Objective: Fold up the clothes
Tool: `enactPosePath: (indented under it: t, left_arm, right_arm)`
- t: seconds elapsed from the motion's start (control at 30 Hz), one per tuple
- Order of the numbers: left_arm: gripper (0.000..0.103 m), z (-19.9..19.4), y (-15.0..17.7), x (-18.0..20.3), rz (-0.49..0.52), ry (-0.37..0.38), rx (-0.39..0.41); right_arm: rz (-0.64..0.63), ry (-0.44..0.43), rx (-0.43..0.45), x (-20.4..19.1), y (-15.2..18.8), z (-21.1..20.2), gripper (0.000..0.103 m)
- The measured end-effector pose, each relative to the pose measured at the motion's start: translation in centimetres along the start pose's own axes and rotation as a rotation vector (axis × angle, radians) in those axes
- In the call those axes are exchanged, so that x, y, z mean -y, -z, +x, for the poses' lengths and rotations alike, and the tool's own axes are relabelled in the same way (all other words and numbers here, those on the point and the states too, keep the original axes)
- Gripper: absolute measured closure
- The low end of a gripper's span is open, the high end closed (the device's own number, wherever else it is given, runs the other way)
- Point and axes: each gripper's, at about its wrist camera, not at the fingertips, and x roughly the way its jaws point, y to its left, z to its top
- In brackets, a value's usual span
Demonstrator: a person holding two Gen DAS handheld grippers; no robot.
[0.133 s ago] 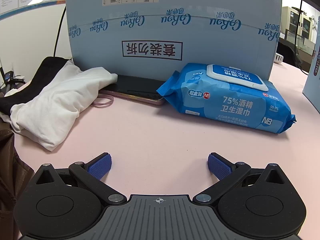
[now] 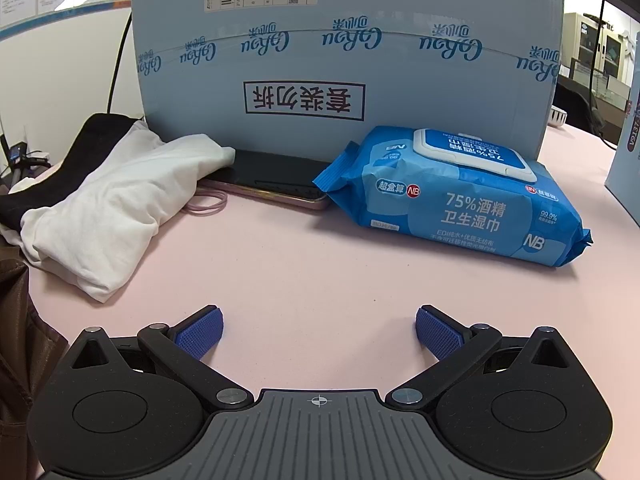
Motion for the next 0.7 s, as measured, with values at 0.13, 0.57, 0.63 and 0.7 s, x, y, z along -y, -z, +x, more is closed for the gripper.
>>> enactPosePath:
  t: [0.13,0.57,0.63,0.7]
  left_arm:
    - [0.000,0.03,0.00,-0.01,0.000,0.000,-0.002]
    - [0.000,0.03,-0.26,0.18,0.005,-0.006,-0.001]
    - [0.000,-0.34,-0.04,0.51,0.014,-0.017,0.001]
    - [0.000,-0.01,-0.13,0.37,0.009,-0.014,0.000]
  right_arm:
    - [0.000,0.000,-0.001,0.01,0.00,0.01,0.000]
    - [0.000,0.000,0.000,-0.03,-0.11,-0.07,0.000]
    - [0.000,0.000,0.000,-0.03,-0.13,-0.09,0.000]
    - [-0.001,0.001,0.000,-0.04,-0.15,-0.12,0.000]
